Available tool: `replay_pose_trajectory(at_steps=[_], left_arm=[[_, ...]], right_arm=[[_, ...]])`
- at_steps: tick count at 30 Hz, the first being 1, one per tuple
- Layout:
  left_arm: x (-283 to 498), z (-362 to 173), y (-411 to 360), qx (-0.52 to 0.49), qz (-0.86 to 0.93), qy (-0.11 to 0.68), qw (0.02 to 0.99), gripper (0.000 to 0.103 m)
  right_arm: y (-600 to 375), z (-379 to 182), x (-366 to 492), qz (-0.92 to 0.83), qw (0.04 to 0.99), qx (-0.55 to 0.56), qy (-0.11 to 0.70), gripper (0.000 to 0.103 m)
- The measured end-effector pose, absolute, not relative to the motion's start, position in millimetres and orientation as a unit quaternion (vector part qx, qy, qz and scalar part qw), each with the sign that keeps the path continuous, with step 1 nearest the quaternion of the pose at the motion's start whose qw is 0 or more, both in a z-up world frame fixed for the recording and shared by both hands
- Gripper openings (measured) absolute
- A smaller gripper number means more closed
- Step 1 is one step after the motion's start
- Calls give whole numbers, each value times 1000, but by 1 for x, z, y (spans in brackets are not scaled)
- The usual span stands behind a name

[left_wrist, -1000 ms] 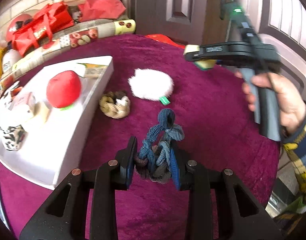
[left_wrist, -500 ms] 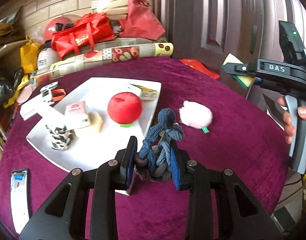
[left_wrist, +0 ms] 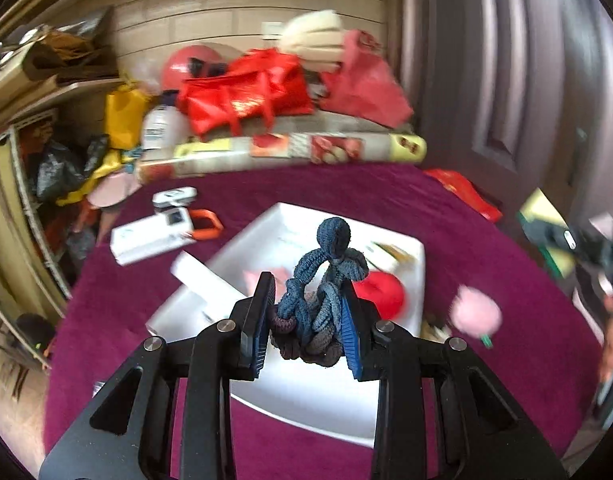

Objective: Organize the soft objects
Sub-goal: 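Carry the rope toy and sponge into the tray and open both tools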

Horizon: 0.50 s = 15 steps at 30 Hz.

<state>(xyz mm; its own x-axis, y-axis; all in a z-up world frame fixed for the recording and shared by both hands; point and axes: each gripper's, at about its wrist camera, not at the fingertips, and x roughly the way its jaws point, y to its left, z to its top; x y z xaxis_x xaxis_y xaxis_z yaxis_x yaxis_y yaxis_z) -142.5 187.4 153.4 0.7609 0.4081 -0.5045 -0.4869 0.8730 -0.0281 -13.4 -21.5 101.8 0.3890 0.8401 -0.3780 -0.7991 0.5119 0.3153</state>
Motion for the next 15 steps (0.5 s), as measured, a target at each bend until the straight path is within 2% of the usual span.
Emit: replay_pose_trajectory(at_steps=[9, 15], left_arm=[[-121, 155, 216, -43, 319, 250, 913, 30], [-98, 152, 226, -48, 322, 265, 908, 30]], right_arm=[[29, 89, -34, 521, 814, 1, 257, 41], [61, 67, -47, 547, 784, -4, 293, 40]])
